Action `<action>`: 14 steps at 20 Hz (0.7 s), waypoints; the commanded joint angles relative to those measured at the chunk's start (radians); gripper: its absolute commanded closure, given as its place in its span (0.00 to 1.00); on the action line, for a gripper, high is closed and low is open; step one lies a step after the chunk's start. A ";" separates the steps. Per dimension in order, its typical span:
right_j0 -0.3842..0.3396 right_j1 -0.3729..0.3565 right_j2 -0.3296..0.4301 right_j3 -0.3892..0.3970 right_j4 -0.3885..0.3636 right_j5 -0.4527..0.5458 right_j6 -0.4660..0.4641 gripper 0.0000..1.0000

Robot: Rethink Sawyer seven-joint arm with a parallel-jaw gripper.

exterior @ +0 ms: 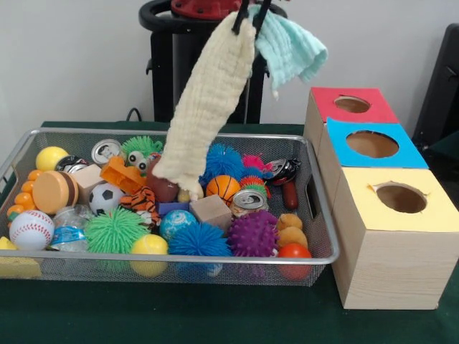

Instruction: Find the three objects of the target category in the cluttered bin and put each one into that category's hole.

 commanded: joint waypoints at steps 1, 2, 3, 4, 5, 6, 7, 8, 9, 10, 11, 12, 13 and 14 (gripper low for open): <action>-0.005 -0.063 0.066 0.010 -0.078 0.177 -0.085 1.00; -0.007 -0.071 0.069 0.008 -0.082 0.186 -0.086 1.00; -0.012 -0.078 0.074 0.004 -0.082 0.191 -0.089 1.00; -0.017 -0.085 0.080 0.001 -0.082 0.196 -0.091 1.00; -0.022 -0.091 0.086 -0.002 -0.082 0.200 -0.094 1.00; -0.028 -0.104 0.092 0.001 -0.078 0.204 -0.103 1.00; -0.034 -0.122 0.097 0.010 -0.073 0.207 -0.113 1.00; -0.039 -0.134 0.101 0.013 -0.068 0.212 -0.121 1.00; -0.042 -0.146 0.104 0.019 -0.066 0.218 -0.127 1.00; -0.045 -0.153 0.108 0.019 -0.063 0.226 -0.129 1.00; -0.048 -0.155 0.110 0.019 -0.064 0.228 -0.130 1.00; -0.050 -0.159 0.113 0.019 -0.063 0.234 -0.131 1.00; -0.053 -0.164 0.116 0.018 -0.063 0.239 -0.132 1.00; -0.056 -0.170 0.120 0.022 -0.061 0.242 -0.135 1.00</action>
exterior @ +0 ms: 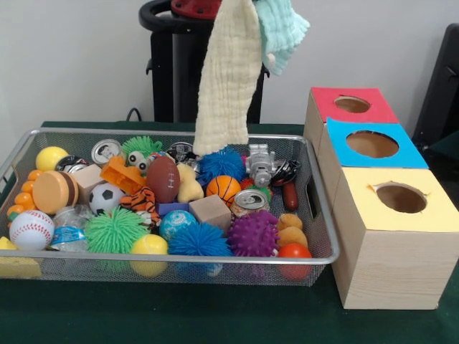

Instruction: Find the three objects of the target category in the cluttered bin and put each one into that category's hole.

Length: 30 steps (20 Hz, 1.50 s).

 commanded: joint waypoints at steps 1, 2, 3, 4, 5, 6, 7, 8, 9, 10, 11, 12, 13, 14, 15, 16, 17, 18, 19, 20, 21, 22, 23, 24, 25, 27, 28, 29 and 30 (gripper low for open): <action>-0.042 -0.054 0.106 0.022 -0.032 0.136 -0.138 1.00; -0.046 -0.061 0.111 0.026 -0.031 0.139 -0.140 1.00; -0.052 -0.063 0.116 0.027 -0.030 0.139 -0.141 1.00; -0.054 -0.068 0.119 0.031 -0.031 0.140 -0.142 1.00; -0.057 -0.074 0.122 0.035 -0.031 0.141 -0.143 1.00; -0.061 -0.079 0.126 0.039 -0.030 0.141 -0.144 1.00; -0.065 -0.083 0.130 0.041 -0.031 0.142 -0.145 1.00; -0.069 -0.087 0.134 0.043 -0.031 0.142 -0.145 1.00; -0.073 -0.089 0.139 0.045 -0.031 0.142 -0.146 1.00; -0.077 -0.092 0.144 0.047 -0.031 0.142 -0.146 1.00; -0.081 -0.092 0.148 0.046 -0.031 0.142 -0.147 1.00; -0.085 -0.093 0.152 0.050 -0.030 0.138 -0.148 1.00; -0.090 -0.095 0.156 0.057 -0.029 0.127 -0.149 1.00; -0.097 -0.098 0.160 0.066 -0.029 0.111 -0.152 1.00; -0.105 -0.100 0.165 0.074 -0.029 0.094 -0.156 1.00; -0.114 -0.104 0.171 0.084 -0.027 0.080 -0.163 1.00; -0.123 -0.106 0.175 0.088 -0.025 0.071 -0.166 1.00; -0.131 -0.111 0.179 0.093 -0.027 0.066 -0.173 1.00; -0.140 -0.116 0.184 0.100 -0.024 0.062 -0.180 1.00; -0.149 -0.121 0.189 0.107 -0.022 0.054 -0.186 1.00; -0.159 -0.124 0.194 0.111 -0.019 0.050 -0.190 1.00; -0.168 -0.127 0.200 0.116 -0.016 0.046 -0.195 1.00; -0.179 -0.131 0.207 0.119 -0.009 0.048 -0.197 1.00; -0.190 -0.134 0.214 0.122 -0.003 0.050 -0.200 1.00; -0.202 -0.136 0.223 0.125 0.004 0.048 -0.202 1.00; -0.227 -0.139 0.239 0.137 0.021 0.032 -0.210 1.00; -0.238 -0.141 0.248 0.142 0.024 0.027 -0.215 1.00; -0.248 -0.143 0.255 0.148 0.024 0.021 -0.215 1.00; -0.257 -0.143 0.262 0.151 0.023 0.017 -0.217 1.00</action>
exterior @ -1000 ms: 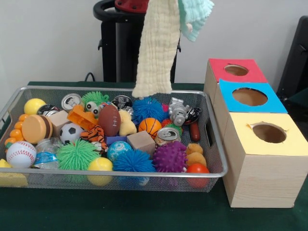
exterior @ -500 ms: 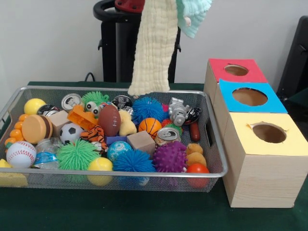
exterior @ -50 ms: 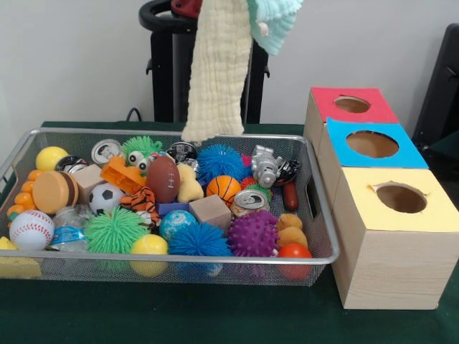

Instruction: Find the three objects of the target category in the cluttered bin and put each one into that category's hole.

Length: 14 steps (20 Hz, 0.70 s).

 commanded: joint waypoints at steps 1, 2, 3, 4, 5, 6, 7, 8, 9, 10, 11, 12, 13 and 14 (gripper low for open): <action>-0.076 -0.005 0.123 0.124 0.021 -0.005 -0.218 1.00; -0.083 -0.005 0.132 0.125 0.020 -0.006 -0.218 1.00; -0.089 -0.005 0.138 0.126 0.019 -0.008 -0.216 1.00; -0.095 -0.004 0.145 0.125 0.014 -0.007 -0.212 1.00; -0.098 -0.005 0.151 0.128 0.009 -0.009 -0.207 1.00; -0.102 -0.006 0.158 0.131 0.004 -0.012 -0.203 1.00; -0.106 -0.007 0.162 0.134 0.003 -0.014 -0.202 1.00; -0.109 -0.008 0.167 0.137 0.002 -0.017 -0.201 1.00; -0.112 -0.010 0.171 0.139 0.001 -0.018 -0.199 1.00; -0.114 -0.010 0.175 0.139 0.001 -0.018 -0.196 1.00; -0.116 -0.010 0.180 0.139 -0.002 -0.018 -0.193 1.00; -0.117 -0.009 0.182 0.140 -0.003 -0.020 -0.191 1.00; -0.119 -0.011 0.186 0.141 -0.006 -0.021 -0.188 1.00; -0.122 -0.011 0.189 0.142 -0.008 -0.022 -0.187 1.00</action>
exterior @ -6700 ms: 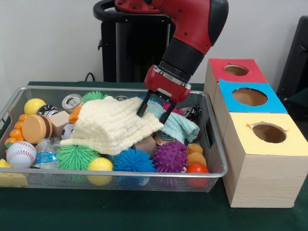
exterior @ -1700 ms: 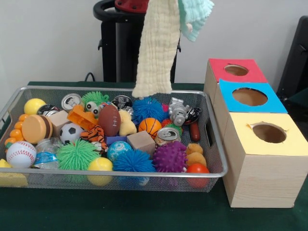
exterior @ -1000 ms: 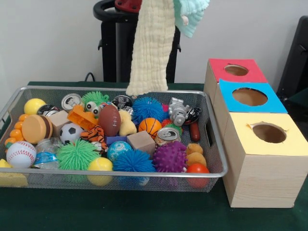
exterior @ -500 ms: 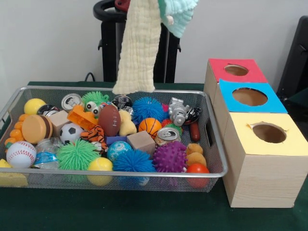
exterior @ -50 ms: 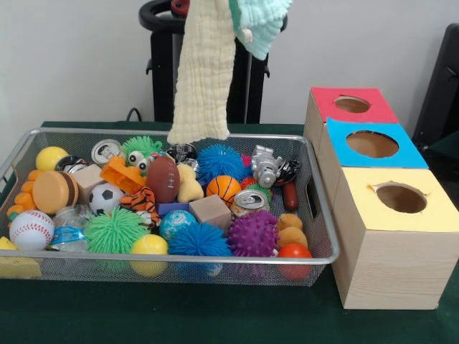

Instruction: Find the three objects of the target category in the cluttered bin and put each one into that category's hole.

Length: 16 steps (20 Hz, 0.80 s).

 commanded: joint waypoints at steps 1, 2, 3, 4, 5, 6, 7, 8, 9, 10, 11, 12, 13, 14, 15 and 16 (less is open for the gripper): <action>-0.034 -0.003 0.113 0.116 -0.010 -0.023 -0.185 1.00; -0.036 -0.004 0.117 0.117 -0.012 -0.024 -0.184 1.00; -0.039 -0.006 0.119 0.118 -0.013 -0.024 -0.182 1.00; -0.040 -0.005 0.122 0.117 -0.014 -0.024 -0.181 1.00; -0.042 -0.008 0.124 0.120 -0.013 -0.025 -0.182 1.00; -0.045 -0.009 0.127 0.120 -0.015 -0.025 -0.182 1.00; -0.046 -0.012 0.130 0.124 -0.015 -0.028 -0.181 1.00; -0.049 -0.013 0.133 0.124 -0.017 -0.027 -0.181 1.00; -0.049 -0.016 0.134 0.125 -0.018 -0.027 -0.180 1.00; -0.050 -0.015 0.135 0.124 -0.020 -0.024 -0.178 1.00; -0.052 -0.017 0.138 0.124 -0.020 -0.023 -0.178 1.00; -0.053 -0.017 0.140 0.124 -0.022 -0.022 -0.176 1.00; -0.054 -0.019 0.141 0.126 -0.023 -0.023 -0.176 1.00; -0.055 -0.020 0.143 0.127 -0.023 -0.023 -0.175 1.00; -0.057 -0.023 0.145 0.129 -0.024 -0.022 -0.175 1.00; -0.058 -0.024 0.147 0.130 -0.024 -0.022 -0.174 1.00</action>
